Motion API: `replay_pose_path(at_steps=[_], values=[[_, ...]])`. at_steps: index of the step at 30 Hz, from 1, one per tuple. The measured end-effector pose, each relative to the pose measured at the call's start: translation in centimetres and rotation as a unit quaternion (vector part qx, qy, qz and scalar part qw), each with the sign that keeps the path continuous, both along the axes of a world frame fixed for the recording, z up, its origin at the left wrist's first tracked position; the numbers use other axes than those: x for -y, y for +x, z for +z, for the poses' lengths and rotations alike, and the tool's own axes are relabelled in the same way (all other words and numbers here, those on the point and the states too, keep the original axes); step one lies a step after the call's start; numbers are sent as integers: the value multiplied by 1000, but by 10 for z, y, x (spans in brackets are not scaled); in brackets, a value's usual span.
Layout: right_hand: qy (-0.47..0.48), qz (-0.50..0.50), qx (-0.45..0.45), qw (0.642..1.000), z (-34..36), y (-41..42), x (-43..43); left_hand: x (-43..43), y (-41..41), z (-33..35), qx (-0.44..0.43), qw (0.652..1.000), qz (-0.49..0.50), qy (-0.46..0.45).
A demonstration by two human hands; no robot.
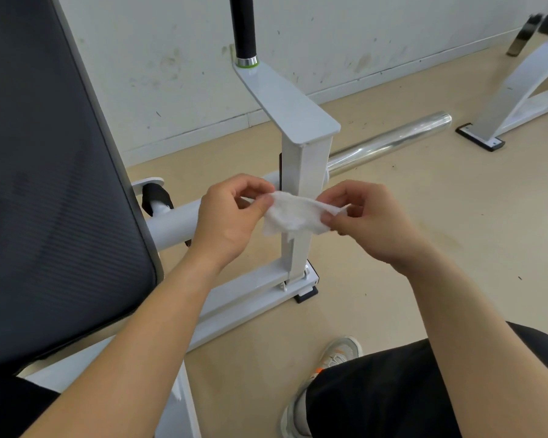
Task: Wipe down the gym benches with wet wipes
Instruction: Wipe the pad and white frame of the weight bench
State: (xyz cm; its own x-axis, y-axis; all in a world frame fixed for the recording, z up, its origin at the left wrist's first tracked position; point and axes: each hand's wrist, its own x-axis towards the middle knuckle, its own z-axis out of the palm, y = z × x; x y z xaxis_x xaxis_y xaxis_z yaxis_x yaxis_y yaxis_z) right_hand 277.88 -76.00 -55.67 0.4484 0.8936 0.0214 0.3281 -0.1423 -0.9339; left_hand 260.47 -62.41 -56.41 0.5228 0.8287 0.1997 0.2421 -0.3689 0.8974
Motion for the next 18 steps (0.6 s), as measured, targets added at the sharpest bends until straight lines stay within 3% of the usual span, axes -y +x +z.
replay_pose_path(at_steps=[4, 9, 13, 18], values=[[108, -139, -48, 983, 13, 2, -12, 0, 22, 6, 101, 991, 90, 9], [187, -239, -86, 949, 20, -5, -28, 7, 55, 14, 178, 974, 138, -1], [222, -269, -89, 933, 16, -17, -39, 12, 67, 9, 205, 965, 165, -8], [268, -269, -3, 925, 3, -27, -46, 34, 68, -1, 256, 956, 141, -14]])
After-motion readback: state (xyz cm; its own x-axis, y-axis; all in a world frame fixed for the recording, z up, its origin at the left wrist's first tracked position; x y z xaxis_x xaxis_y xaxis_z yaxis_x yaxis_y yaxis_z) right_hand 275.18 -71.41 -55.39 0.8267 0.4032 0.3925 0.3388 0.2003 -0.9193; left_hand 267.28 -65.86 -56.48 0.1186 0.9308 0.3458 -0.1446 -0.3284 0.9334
